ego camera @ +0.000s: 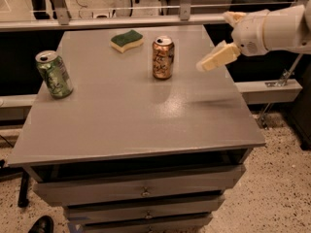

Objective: Knock orange can over

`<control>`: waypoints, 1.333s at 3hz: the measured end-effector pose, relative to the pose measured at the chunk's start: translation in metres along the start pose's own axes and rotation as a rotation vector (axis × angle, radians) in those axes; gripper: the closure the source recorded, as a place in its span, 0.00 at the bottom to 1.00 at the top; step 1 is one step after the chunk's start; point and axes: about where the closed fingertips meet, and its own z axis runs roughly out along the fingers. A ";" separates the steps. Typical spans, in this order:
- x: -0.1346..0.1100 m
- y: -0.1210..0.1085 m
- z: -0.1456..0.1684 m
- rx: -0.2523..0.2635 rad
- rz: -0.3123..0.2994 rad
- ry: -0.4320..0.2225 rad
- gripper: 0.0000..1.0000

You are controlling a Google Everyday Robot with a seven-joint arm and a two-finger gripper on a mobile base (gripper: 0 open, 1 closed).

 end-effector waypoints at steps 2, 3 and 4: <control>0.005 0.013 0.070 -0.098 0.135 -0.172 0.00; -0.005 0.038 0.098 -0.179 0.165 -0.209 0.00; -0.025 0.076 0.112 -0.271 0.187 -0.238 0.00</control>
Offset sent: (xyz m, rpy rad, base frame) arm 0.0492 0.0719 -0.0712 0.3058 0.1278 0.1188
